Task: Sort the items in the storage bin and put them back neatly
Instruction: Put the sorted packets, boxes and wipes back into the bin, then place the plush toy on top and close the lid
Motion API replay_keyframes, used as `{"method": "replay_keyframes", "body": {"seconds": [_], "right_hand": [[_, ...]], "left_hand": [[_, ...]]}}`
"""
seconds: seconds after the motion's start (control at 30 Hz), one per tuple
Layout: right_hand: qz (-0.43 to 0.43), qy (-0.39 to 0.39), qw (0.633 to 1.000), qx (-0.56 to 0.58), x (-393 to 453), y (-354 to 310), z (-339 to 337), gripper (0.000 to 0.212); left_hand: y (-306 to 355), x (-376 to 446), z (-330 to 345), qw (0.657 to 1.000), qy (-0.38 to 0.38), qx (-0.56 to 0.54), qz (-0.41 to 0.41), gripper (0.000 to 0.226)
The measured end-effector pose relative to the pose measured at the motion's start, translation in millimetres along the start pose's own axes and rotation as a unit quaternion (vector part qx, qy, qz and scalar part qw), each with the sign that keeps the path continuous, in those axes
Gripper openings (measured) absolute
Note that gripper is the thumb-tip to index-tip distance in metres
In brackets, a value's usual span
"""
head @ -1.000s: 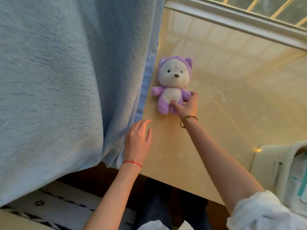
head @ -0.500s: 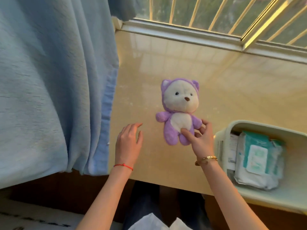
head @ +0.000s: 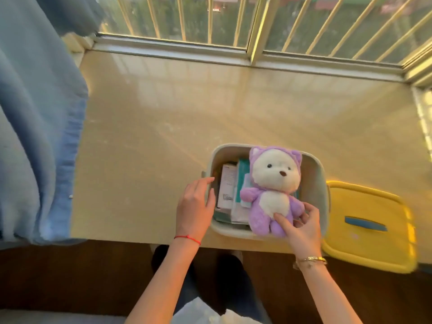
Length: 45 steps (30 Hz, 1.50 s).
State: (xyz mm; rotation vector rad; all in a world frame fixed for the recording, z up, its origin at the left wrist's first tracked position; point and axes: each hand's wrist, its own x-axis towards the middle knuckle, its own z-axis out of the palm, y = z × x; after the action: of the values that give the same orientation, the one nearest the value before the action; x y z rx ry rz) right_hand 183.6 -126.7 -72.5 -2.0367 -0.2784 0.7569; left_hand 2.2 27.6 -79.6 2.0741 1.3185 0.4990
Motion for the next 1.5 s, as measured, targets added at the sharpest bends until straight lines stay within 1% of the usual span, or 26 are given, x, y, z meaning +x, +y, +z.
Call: {"method": "replay_keyframes", "body": {"seconds": [0.1, 0.27, 0.5, 0.6, 0.73, 0.8, 0.87, 0.93, 1.0, 1.13, 1.3, 1.4, 1.5], "right_hand": [[0.012, -0.014, 1.000, -0.020, 18.1, 21.8, -23.5, 0.065], [-0.002, -0.028, 0.997, -0.073, 28.4, 37.9, -33.1, 0.064], [0.001, -0.002, 0.995, -0.100, 29.4, 37.6, -23.1, 0.058], [-0.027, 0.015, 0.993, -0.111, 22.1, 38.9, -20.4, 0.058], [-0.063, 0.032, 0.986, -0.149, 10.5, 41.9, -26.3, 0.070], [-0.079, 0.045, 0.983, -0.157, 3.0, 43.1, -33.5, 0.071], [-0.098, 0.071, 0.979, -0.162, -6.8, 44.6, -43.7, 0.065], [-0.115, 0.102, 0.972, -0.175, -16.0, 51.0, -57.6, 0.054], [-0.118, 0.131, 0.966, -0.190, -23.1, 62.5, -77.0, 0.047], [-0.082, 0.171, 0.958, -0.214, -29.7, 98.7, -128.3, 0.040], [0.015, 0.211, 0.957, -0.199, -23.3, 151.8, -199.0, 0.039], [0.066, 0.230, 0.954, -0.182, -5.3, 184.0, -243.7, 0.039], [0.109, 0.237, 0.952, -0.162, 21.0, 215.0, -282.3, 0.042]], "left_hand": [[22.3, -11.5, 27.1, 1.000, -0.005, -0.012, -0.011, 0.029], [41.2, -27.6, 52.2, 1.000, -0.013, -0.011, -0.010, 0.029], [44.5, -38.8, 60.3, 0.999, -0.043, 0.012, -0.010, 0.029], [46.7, -42.0, 56.0, 0.998, -0.053, 0.018, 0.002, 0.029], [54.9, -47.3, 46.1, 0.996, -0.076, 0.021, 0.032, 0.029], [59.2, -50.8, 42.3, 0.995, -0.088, 0.026, 0.049, 0.029], [64.7, -55.3, 40.6, 0.992, -0.097, 0.032, 0.073, 0.029], [72.8, -59.5, 42.7, 0.989, -0.107, 0.034, 0.096, 0.030], [85.1, -65.0, 49.4, 0.985, -0.124, 0.025, 0.113, 0.029], [120.7, -85.5, 79.1, 0.974, -0.162, -0.004, 0.160, 0.025], [166.4, -117.7, 144.0, 0.957, -0.232, -0.003, 0.173, 0.032], [188.2, -132.8, 190.7, 0.951, -0.281, 0.016, 0.127, 0.037], [202.8, -141.4, 240.8, 0.953, -0.298, 0.024, 0.041, 0.044]]}}
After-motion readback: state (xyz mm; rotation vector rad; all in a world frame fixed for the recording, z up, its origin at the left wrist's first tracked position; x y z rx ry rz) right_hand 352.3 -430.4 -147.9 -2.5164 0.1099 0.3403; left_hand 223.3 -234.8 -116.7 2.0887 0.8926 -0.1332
